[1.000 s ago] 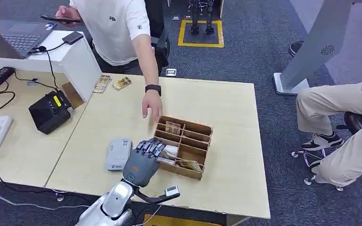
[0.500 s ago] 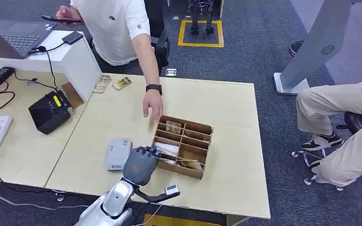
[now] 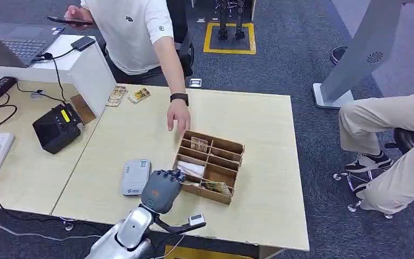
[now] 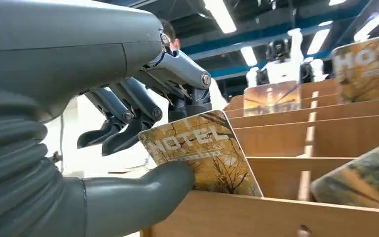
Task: Pass the card to the sensor for recognition and then transmit it.
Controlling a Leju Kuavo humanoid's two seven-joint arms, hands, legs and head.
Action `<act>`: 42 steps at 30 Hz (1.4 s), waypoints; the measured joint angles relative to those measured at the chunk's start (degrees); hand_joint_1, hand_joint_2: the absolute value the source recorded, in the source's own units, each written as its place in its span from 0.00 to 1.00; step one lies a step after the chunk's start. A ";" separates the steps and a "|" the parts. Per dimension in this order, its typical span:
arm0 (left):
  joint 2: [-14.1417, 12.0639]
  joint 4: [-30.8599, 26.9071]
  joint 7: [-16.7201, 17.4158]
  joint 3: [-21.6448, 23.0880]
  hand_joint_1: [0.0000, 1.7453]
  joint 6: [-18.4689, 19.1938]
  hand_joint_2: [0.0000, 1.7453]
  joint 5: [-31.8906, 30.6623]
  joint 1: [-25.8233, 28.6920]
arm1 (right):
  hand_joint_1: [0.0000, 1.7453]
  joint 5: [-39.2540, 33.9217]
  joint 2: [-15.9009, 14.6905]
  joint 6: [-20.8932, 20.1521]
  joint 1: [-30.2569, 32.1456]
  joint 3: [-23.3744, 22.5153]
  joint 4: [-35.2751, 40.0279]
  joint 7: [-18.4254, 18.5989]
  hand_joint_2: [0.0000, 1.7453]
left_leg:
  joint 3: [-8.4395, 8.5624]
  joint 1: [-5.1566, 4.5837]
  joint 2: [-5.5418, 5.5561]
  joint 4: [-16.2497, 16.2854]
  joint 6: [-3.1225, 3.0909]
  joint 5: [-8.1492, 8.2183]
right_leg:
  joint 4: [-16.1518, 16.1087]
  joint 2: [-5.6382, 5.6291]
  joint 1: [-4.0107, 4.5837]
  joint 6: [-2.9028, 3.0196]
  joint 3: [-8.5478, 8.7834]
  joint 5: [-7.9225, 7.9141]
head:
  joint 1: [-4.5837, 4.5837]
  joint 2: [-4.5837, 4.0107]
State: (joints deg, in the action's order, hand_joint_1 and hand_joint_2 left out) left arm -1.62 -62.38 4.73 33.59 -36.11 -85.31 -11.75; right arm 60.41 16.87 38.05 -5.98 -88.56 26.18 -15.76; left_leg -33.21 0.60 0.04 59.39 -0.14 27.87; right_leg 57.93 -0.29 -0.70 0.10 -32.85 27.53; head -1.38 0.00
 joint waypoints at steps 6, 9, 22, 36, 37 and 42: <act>-0.28 -4.64 -6.24 -1.16 1.00 -3.06 1.00 3.80 1.59 | 0.00 0.20 -0.04 0.00 0.01 0.00 0.02 0.00 1.00 | -0.01 0.00 0.00 0.00 0.00 0.00 | 0.00 0.00 0.00 0.00 0.00 0.00 | -0.02 0.00; -0.28 -8.88 -9.34 -2.47 1.00 -3.43 1.00 5.42 2.39 | 0.00 0.88 -0.07 0.00 0.00 0.00 0.04 0.07 1.00 | -0.01 0.00 0.02 0.00 0.00 0.00 | 0.00 0.02 0.00 0.00 0.00 0.00 | 0.00 0.00; 3.80 -19.71 -24.64 -10.18 1.00 -3.52 1.00 28.27 3.06 | 0.00 2.16 -0.09 0.00 -0.01 0.00 0.33 0.31 1.00 | 0.00 0.00 0.02 0.00 0.00 0.00 | 0.00 0.03 0.00 0.00 0.00 0.00 | 0.00 0.00; 6.51 -13.57 -19.02 -12.28 1.00 -2.23 1.00 33.38 -8.85 | 0.00 5.07 -0.22 0.00 -0.62 0.00 0.39 -0.20 1.00 | 0.00 0.00 0.05 0.01 0.01 -0.06 | 0.00 0.03 0.00 0.01 -0.01 -0.07 | 0.00 0.00; 6.64 -13.20 -18.70 -12.28 1.00 -2.23 1.00 33.23 -9.08 | 0.00 5.11 -0.24 0.00 -0.63 0.00 0.39 -0.20 1.00 | 0.00 0.00 0.05 0.01 0.01 -0.05 | 0.00 0.03 0.00 0.01 -0.01 -0.07 | 0.00 0.00; 6.73 -8.36 -13.48 -12.46 1.00 -0.70 1.00 30.77 -13.70 | 0.00 6.36 -0.46 0.00 -0.76 0.00 0.09 -0.33 1.00 | -0.02 0.00 0.06 0.01 0.01 -0.05 | 0.00 0.05 0.00 0.01 -0.03 -0.07 | 0.00 0.00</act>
State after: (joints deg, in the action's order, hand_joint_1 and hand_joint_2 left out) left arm 5.11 -70.74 -8.76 21.13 -36.81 -54.54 -25.45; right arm 66.77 16.41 38.05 -6.74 -88.56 26.27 -16.09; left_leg -33.23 0.60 0.09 59.40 -0.13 27.82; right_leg 57.92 -0.24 -0.70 0.10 -32.89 27.46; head -1.38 0.00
